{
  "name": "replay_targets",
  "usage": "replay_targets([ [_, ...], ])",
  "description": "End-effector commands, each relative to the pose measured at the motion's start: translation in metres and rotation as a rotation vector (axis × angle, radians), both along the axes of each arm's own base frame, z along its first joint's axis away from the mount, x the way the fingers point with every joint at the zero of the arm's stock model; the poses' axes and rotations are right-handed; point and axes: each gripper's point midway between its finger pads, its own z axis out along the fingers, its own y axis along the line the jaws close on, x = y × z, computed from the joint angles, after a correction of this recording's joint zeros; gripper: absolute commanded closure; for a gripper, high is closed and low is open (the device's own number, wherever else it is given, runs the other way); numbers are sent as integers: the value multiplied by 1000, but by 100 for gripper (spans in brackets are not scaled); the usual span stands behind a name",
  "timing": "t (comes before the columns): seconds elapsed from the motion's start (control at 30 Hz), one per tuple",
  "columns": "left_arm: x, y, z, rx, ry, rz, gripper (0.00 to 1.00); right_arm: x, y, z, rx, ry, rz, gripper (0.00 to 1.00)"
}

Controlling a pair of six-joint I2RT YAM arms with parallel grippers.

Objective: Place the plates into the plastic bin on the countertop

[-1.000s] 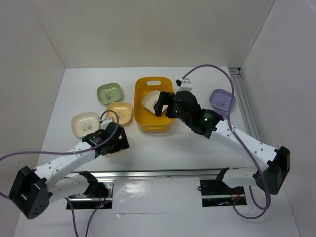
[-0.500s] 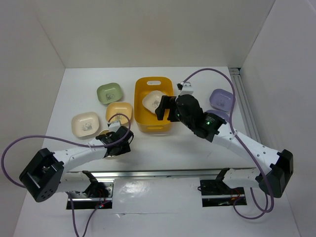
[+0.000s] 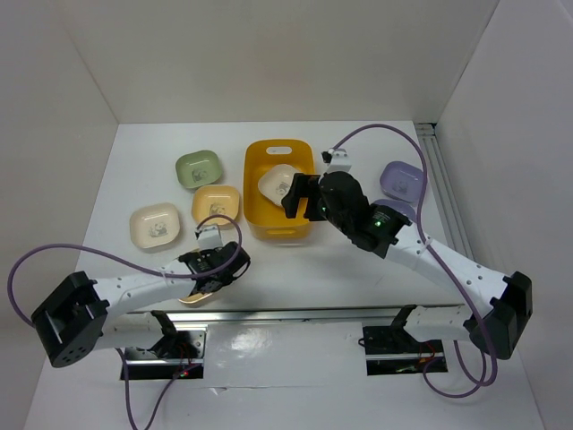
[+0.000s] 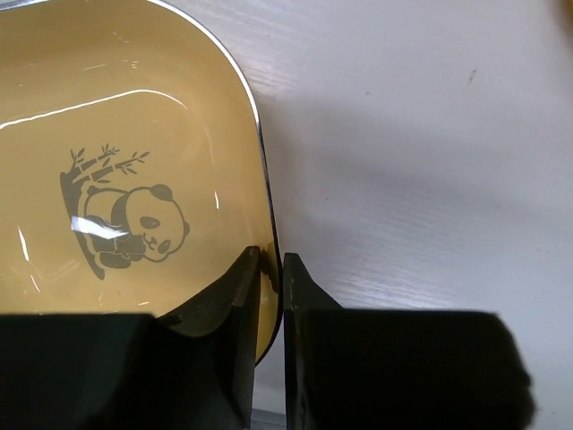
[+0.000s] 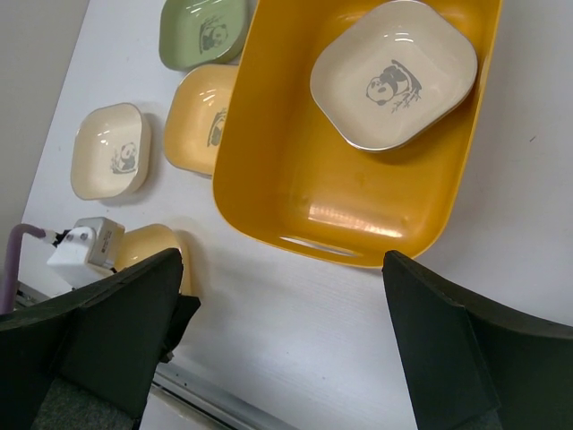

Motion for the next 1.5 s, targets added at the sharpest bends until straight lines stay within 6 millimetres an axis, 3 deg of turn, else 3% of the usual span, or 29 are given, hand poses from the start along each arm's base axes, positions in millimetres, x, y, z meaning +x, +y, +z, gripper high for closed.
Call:
replay_targets([
  [0.0, -29, 5, -19, -25, 114, 48, 100, 3, -1, 24, 53, -69, -19, 0],
  [0.13, -33, -3, 16, -47, 69, 44, 100, 2, -13, 38, 55, -94, -60, 0],
  [0.17, -37, 3, 25, -25, 69, 46, 100, 1, -18, 40, 50, -97, -74, 0],
  [0.37, -25, -12, 125, -224, -139, -63, 100, -4, -55, 58, 47, -137, -200, 0],
  [0.5, -15, -19, 174, -260, -262, -172, 100, -8, -69, 65, 43, -154, -240, 0],
  [0.57, -6, -34, 211, -317, -353, -242, 100, -9, -74, 71, 49, -164, -252, 0],
  [0.63, 4, -48, 229, -275, -398, -343, 100, -11, -79, 74, 46, -169, -265, 0],
  [0.67, 11, -64, 257, -324, -466, -389, 100, -10, -81, 75, 43, -172, -278, 0],
  [0.8, 41, -100, 301, -205, -588, -563, 100, -11, -87, 78, 29, -172, -295, 0],
  [0.93, 80, -140, 324, -41, -680, -697, 100, -17, -102, 96, 72, -207, -335, 0],
  [0.97, 92, -144, 341, -41, -715, -706, 100, -17, -106, 99, 79, -213, -345, 0],
  [1.0, 107, -156, 331, -11, -692, -732, 100, -19, -108, 102, 89, -219, -345, 0],
  [1.07, 130, -162, 346, 12, -742, -760, 100, -21, -110, 101, 66, -214, -341, 0],
  [1.1, 146, -170, 332, 54, -719, -783, 100, -23, -113, 107, 77, -221, -342, 0],
  [1.2, 172, -182, 330, 63, -736, -857, 100, -29, -119, 118, 78, -231, -339, 0],
  [1.23, 180, -185, 323, 98, -728, -903, 100, -34, -127, 126, 96, -247, -350, 0],
  [1.27, 192, -195, 301, 115, -684, -934, 100, -37, -130, 130, 103, -251, -350, 0],
  [1.3, 200, -202, 305, 110, -698, -953, 100, -39, -132, 133, 113, -257, -351, 0],
  [1.37, 216, -202, 282, 120, -631, -977, 100, -45, -147, 149, 144, -289, -386, 0],
  [1.4, 225, -210, 264, 107, -598, -1001, 100, -46, -149, 147, 133, -286, -394, 0],
  [1.47, 238, -204, 244, 99, -556, -1004, 100, -52, -163, 160, 156, -309, -426, 0],
])
